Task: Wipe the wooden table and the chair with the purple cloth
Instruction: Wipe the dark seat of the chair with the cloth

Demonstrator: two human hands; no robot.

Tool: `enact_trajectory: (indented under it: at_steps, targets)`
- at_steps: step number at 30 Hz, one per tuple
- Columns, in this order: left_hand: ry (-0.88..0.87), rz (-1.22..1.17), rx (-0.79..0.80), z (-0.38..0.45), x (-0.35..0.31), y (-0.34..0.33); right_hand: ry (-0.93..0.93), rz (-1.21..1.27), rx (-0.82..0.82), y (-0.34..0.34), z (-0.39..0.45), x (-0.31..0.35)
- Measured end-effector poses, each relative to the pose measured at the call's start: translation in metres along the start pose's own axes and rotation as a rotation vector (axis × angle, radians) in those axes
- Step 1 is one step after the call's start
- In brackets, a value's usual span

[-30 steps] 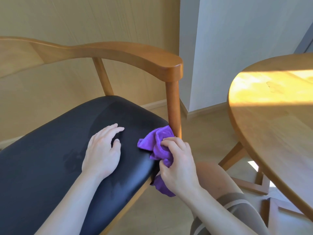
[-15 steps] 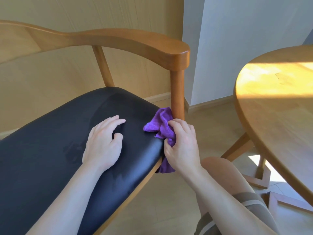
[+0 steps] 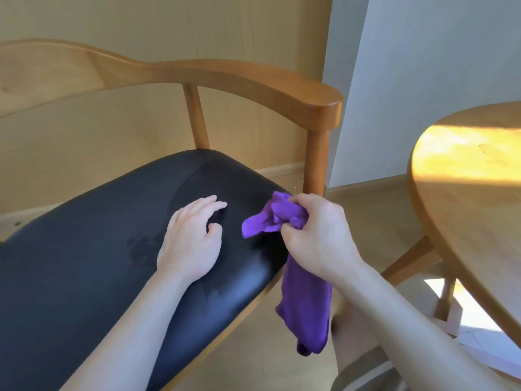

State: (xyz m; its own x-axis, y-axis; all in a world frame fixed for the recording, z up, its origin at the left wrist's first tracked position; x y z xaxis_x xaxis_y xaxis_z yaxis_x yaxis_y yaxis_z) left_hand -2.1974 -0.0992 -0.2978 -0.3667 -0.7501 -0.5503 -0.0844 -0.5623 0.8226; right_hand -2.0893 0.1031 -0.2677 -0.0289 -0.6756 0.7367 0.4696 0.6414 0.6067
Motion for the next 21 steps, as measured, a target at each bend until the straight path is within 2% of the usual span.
enact_trajectory:
  at_steps: [3,7,12,21]
  targets:
    - [-0.021,0.011,-0.006,0.001,0.001,0.000,0.120,-0.011,-0.073,-0.015,0.024,0.012]
    - [-0.044,0.016,-0.026,0.000,0.000,0.000,0.143,-0.369,0.032,-0.057,0.021,-0.005]
    - [-0.051,0.056,-0.024,0.001,-0.001,-0.002,0.183,-0.466,-0.121,-0.066,0.017,-0.001]
    - [-0.034,0.034,-0.019,0.002,0.001,-0.001,0.353,-0.266,0.024,-0.055,-0.038,0.011]
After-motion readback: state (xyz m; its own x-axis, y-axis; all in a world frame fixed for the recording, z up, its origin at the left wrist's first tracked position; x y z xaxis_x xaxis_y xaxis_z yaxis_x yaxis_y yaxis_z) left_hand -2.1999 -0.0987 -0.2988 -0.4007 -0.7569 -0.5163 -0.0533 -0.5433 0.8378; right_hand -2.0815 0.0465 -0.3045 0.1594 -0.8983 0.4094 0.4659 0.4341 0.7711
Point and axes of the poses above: each hand's wrist, its own z-axis towards the middle knuckle, its own y-axis out of the back of the hand, x = y × z, the point moved 1 cm from there along z, towards the middle knuckle, and after that the axes turned 4 degrees about -z, right-handed, at the moved point
